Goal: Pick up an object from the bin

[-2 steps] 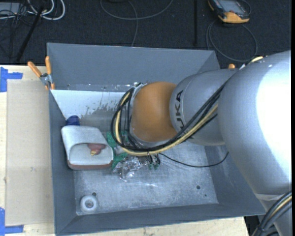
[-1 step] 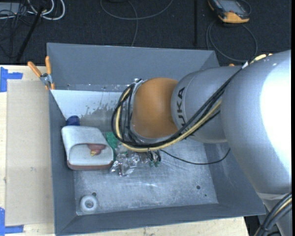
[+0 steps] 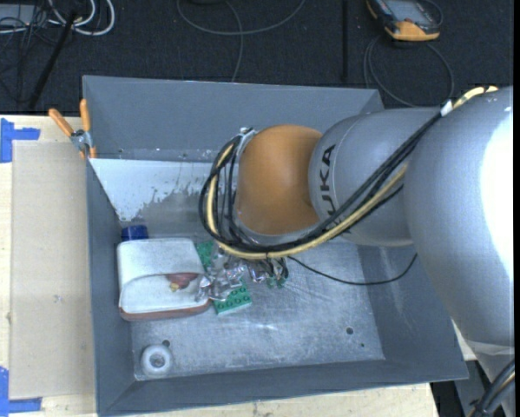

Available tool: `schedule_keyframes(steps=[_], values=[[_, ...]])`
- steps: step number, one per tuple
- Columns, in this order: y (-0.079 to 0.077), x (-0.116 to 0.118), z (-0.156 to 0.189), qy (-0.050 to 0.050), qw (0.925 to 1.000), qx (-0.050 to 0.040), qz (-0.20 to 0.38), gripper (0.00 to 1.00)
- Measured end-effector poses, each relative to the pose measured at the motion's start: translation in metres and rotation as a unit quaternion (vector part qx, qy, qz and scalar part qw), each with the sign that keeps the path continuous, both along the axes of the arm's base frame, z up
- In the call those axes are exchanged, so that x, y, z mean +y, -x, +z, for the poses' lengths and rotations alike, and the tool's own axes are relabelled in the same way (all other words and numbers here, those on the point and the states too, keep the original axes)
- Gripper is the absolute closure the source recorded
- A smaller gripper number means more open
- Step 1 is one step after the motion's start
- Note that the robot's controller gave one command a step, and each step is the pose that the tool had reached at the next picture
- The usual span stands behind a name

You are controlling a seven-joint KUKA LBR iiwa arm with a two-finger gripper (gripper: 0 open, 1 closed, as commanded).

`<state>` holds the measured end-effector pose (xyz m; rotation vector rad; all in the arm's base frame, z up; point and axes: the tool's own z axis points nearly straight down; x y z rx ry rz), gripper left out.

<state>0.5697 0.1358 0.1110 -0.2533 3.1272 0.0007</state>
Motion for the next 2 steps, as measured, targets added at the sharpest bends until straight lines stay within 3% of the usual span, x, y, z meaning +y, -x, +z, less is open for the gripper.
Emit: schedule_keyframes(steps=[1,2], values=[[-0.001,0.001,0.053,0.000,1.0000,-0.0009,0.001,1.00],[-0.002,0.002,0.079,0.000,1.0000,0.0000,0.002,1.00]])
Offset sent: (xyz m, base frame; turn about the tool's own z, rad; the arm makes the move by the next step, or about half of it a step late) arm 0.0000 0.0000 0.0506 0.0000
